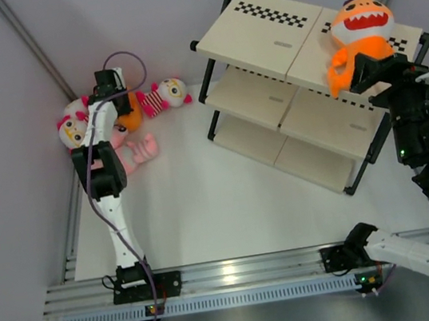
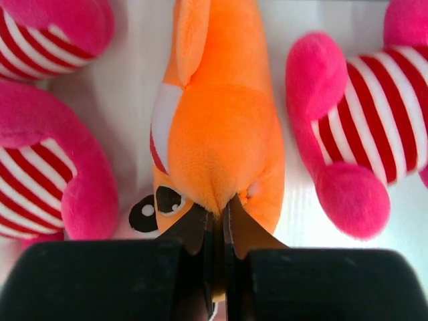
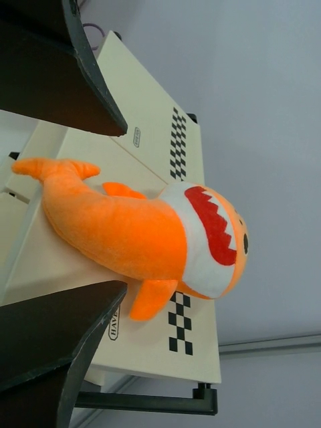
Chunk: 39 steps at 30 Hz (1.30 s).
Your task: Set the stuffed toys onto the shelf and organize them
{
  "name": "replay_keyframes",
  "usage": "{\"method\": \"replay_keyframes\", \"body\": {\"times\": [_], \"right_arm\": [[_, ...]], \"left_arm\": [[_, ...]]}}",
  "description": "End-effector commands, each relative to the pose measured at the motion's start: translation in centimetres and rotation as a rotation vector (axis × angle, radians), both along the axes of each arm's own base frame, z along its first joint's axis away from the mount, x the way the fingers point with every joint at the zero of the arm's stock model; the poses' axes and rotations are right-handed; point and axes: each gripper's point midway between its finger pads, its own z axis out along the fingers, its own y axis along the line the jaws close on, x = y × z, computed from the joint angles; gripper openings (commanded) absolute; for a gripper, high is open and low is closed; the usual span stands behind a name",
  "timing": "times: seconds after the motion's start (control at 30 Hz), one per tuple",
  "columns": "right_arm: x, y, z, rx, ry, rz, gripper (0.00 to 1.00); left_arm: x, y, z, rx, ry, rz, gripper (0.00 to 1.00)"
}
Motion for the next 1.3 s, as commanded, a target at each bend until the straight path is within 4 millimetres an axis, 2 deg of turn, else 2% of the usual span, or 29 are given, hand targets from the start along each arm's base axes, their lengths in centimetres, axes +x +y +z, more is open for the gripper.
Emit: {"method": "replay_keyframes", "body": {"times": [0.0,0.03,0.1,0.13,0.17,0.2,0.23,0.27,0.3,0.33,0.37,0.4,0.43,0.47,0.5,0.53,0.6,0.63,0.7,0.73,0.8,0.83,0.87,0.9,0.97,1.0,1.03,1.07,1.27], "right_arm": [[-1.1,-0.4,1.5,0.032,-0.051,0.035,0.89],[-1.4,-0.5,1.9,0.036,-0.060,0.041,0.89],[-1.5,-0.4,1.9,0.007,-0.047,0.052,0.89],[-1.8,-0.5,2.5,0.006,-0.053,0.057,0.89],[-1.7,-0.4,2.4,-0.006,-0.044,0.060,0.89],[-1.8,-0.4,2.3,-0.031,-0.031,0.065,0.89],[-2.0,-0.3,2.7,-0.039,-0.037,0.079,0.89],[-2.0,-0.1,2.7,-0.052,-0.036,0.090,0.89],[-2.0,0.1,2.6,-0.083,-0.027,0.100,0.89],[-2.3,0.5,3.2,-0.099,-0.043,0.134,0.89],[-2.5,0.9,3.5,-0.115,-0.046,0.160,0.89],[-2.6,1.1,3.7,-0.145,-0.047,0.177,0.89],[-3.3,1.7,4.4,-0.167,-0.061,0.229,0.89],[-3.2,2.2,4.6,-0.188,-0.060,0.256,0.88],[-3.5,2.6,5.0,-0.213,-0.065,0.281,0.88],[-4.3,3.2,5.7,-0.235,-0.080,0.339,0.88],[-4.4,4.4,5.9,-0.270,-0.074,0.403,0.87],[-5.2,5.0,6.9,-0.313,-0.107,0.449,0.87],[-5.1,6.7,6.6,-0.371,-0.096,0.525,0.87],[-6.1,8.1,7.3,-0.400,-0.135,0.619,0.87],[-6.1,10.8,6.5,-0.448,-0.116,0.742,0.87],[-7.5,12.5,7.0,-0.467,-0.149,0.862,0.86],[-6.5,14.6,6.0,-0.483,-0.109,0.930,0.86],[-7.1,16.3,5.4,-0.478,-0.089,1.036,0.86],[-6.1,19.4,3.6,-0.444,-0.010,1.160,0.84],[-6.1,20.4,3.8,-0.425,-0.025,1.200,0.82],[-5.5,21.6,2.6,-0.413,0.006,1.242,0.82],[-5.4,22.3,2.6,-0.395,-0.004,1.262,0.82],[-4.4,27.2,1.0,-0.337,-0.004,1.345,0.89]], "left_arm": [[-2.3,-0.1,3.8,-0.069,-0.023,-0.019,0.00],[-2.8,-0.2,6.7,-0.078,-0.069,-0.033,0.00],[-3.8,-0.5,9.3,-0.101,-0.109,-0.078,0.00],[-4.8,-0.6,12.8,-0.098,-0.165,-0.096,0.00],[-5.8,-1.2,12.9,-0.116,-0.159,-0.133,0.00],[-6.6,-1.8,14.0,-0.114,-0.173,-0.173,0.00],[-8.1,-2.5,17.3,-0.111,-0.234,-0.213,0.00],[-9.5,-4.0,16.6,-0.143,-0.211,-0.295,0.00],[-10.6,-4.7,17.4,-0.148,-0.227,-0.342,0.00],[-12.6,-5.6,20.1,-0.142,-0.280,-0.398,0.00],[-14.2,-6.3,19.1,-0.129,-0.261,-0.465,0.00],[-15.9,-7.9,19.9,-0.160,-0.285,-0.565,0.00],[-18.8,-9.0,22.1,-0.148,-0.327,-0.638,0.00],[-20.5,-9.8,22.7,-0.108,-0.351,-0.734,0.00],[-23.1,-11.7,22.3,-0.165,-0.352,-0.849,0.00],[-25.8,-12.5,24.3,-0.136,-0.410,-0.912,0.00],[-29.5,-13.9,24.1,-0.144,-0.423,-1.013,0.00],[-32.3,-14.9,25.9,-0.142,-0.487,-1.069,0.00],[-34.9,-15.8,26.5,-0.172,-0.504,-1.110,0.00],[-36.7,-16.7,27.7,-0.212,-0.522,-1.159,0.00],[-38.9,-17.7,28.3,-0.306,-0.493,-1.192,0.00],[-40.3,-18.4,29.1,-0.343,-0.515,-1.226,0.00],[-41.4,-18.9,29.6,-0.387,-0.513,-1.240,0.00],[-42.3,-19.3,30.1,-0.414,-0.521,-1.261,0.00],[-44.4,-20.1,31.3,-0.485,-0.534,-1.308,0.00],[-44.9,-20.2,31.6,-0.497,-0.536,-1.315,0.00],[-45.5,-20.3,31.8,-0.502,-0.540,-1.321,0.00],[-45.8,-20.4,32.0,-0.499,-0.546,-1.324,0.00],[-47.1,-20.6,32.8,-0.505,-0.565,-1.349,0.00]]}}
